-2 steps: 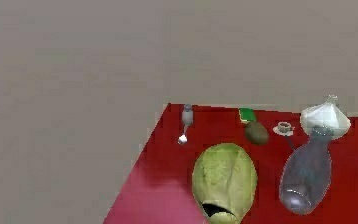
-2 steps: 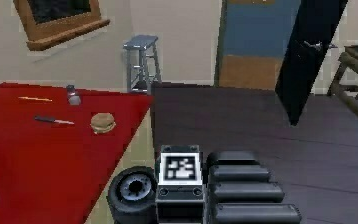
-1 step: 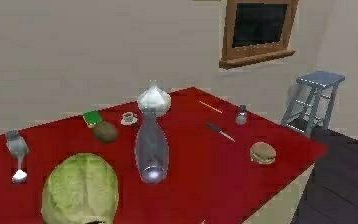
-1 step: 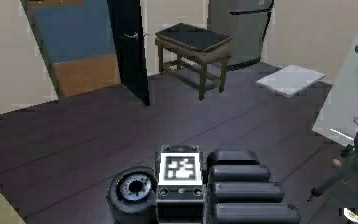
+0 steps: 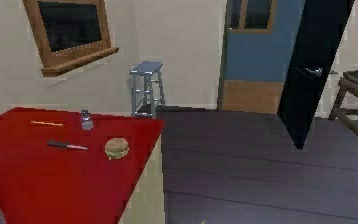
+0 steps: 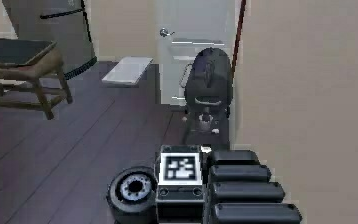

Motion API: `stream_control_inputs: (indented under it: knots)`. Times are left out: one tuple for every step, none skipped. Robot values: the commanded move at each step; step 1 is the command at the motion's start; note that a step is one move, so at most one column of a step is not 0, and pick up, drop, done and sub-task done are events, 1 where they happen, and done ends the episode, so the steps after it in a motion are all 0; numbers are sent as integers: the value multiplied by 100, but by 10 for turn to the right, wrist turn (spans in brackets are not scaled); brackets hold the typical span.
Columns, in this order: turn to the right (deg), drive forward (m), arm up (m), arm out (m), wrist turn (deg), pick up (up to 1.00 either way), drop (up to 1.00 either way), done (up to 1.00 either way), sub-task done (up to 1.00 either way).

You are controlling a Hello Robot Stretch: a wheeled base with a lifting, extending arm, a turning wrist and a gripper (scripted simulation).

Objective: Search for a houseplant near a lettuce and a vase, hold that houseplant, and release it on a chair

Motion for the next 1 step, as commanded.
stream_control_inputs:
  knots:
    - [210,0,0,0,0,0,0,0,0]
